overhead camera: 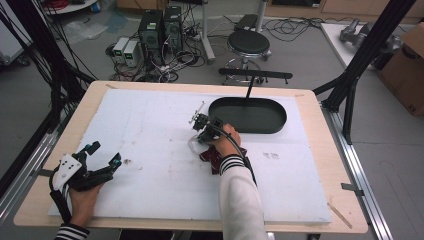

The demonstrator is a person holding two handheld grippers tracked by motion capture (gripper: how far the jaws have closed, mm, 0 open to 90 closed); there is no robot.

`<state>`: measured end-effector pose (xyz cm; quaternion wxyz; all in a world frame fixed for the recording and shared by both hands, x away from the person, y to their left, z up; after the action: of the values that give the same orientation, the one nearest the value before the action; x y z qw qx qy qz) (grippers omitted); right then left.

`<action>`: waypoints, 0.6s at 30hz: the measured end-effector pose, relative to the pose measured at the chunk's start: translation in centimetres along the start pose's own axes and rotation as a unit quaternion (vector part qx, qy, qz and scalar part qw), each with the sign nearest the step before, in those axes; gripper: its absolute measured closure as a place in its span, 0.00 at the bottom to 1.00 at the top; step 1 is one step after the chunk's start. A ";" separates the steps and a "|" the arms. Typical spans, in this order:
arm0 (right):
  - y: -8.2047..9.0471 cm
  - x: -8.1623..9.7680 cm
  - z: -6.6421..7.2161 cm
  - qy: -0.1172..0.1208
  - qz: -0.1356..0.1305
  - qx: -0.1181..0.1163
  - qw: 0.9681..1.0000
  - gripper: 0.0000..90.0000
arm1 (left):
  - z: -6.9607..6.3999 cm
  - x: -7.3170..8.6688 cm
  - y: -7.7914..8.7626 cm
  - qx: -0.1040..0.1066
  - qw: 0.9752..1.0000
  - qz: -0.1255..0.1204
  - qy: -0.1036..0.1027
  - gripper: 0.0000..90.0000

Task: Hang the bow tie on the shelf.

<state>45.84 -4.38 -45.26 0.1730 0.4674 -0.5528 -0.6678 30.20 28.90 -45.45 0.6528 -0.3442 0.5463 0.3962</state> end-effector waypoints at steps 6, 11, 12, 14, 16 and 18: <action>0.2 0.0 0.0 -0.003 -0.002 -0.001 1.000 0.95 | 0.0 0.0 0.0 0.000 1.000 0.000 0.000 0.16; 0.8 -0.2 0.0 -0.013 -0.023 0.001 1.000 0.95 | 0.0 0.0 0.0 0.000 1.000 -0.001 0.000 0.16; 1.3 -0.3 -0.1 -0.018 -0.035 -0.002 0.999 0.95 | 0.0 0.0 0.0 0.000 1.000 -0.001 0.000 0.16; 2.0 -0.4 -0.1 -0.028 -0.053 -0.007 0.998 0.95 | 0.0 0.0 0.0 0.000 1.000 0.000 0.000 0.16; 2.7 -0.5 -0.3 -0.035 -0.075 -0.007 0.997 0.95 | 0.0 0.0 0.0 0.000 1.000 -0.001 0.000 0.16; 3.1 -0.5 -0.3 -0.039 -0.086 -0.008 0.995 0.95 | 0.0 0.0 0.0 0.000 1.000 -0.001 0.000 0.16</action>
<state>45.49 -5.21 -42.18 0.0965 0.4852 -0.5116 -0.7025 30.19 28.91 -45.45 0.6533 -0.3445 0.5457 0.3958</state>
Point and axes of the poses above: each handheld gripper's, and its own axes: y roughly backward along the jaws, x roughly out of its underside, z roughly to its left, the point moved 4 cm from there along -y, roughly forward along the jaws, and after that the axes turned 10 degrees about -y, right-handed, at the moved point
